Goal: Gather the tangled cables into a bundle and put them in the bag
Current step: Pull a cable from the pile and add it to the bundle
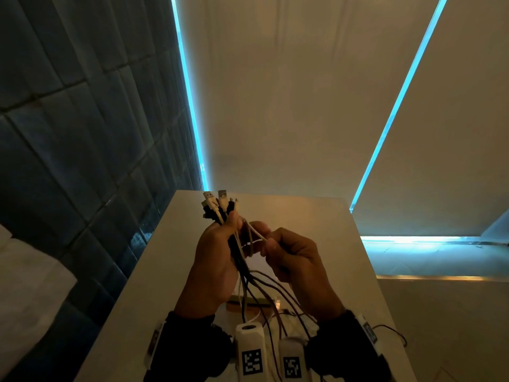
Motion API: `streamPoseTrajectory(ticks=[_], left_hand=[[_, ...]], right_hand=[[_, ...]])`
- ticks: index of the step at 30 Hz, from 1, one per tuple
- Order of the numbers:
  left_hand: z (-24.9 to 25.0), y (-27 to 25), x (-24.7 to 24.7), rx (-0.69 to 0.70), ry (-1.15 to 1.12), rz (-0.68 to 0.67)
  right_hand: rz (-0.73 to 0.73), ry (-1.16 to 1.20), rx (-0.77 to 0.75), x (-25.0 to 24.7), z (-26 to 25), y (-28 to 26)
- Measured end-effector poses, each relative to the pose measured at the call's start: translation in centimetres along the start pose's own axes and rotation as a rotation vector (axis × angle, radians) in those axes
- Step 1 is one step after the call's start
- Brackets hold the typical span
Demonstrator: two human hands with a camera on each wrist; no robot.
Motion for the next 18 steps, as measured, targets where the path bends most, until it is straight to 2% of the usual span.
streamPoseTrajectory(ticks=[5,10,13,18], left_hand=[[0.3,-0.3,0.7,0.007,-0.252,-0.090],[1.1,-0.2,0.7,0.108,-0.258,-0.126],[1.6,-0.2,0.9,0.124,-0.279,-0.145],[1.6,-0.2,0.8,0.134,-0.267,-0.125]], right_hand=[[-0.046,-0.049,0.155,0.2,2.7,-0.7],[-0.035,-0.136,0.212,-0.5,4.4,-1.1],[-0.002,-0.215,0.227,-1.8,6.1,-1.2],[0.024,-0.220,0.293,-2.4,9.4,-1.9]])
Point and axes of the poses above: each hand's wrist, its own y-axis towards the middle knuckle, its own x-axis out of the palm, z = x × y, the point moved 8 cm from there along y, towards the middle knuckle, and after that the axes turned 1 degree about -y, right-handed, at the moved point
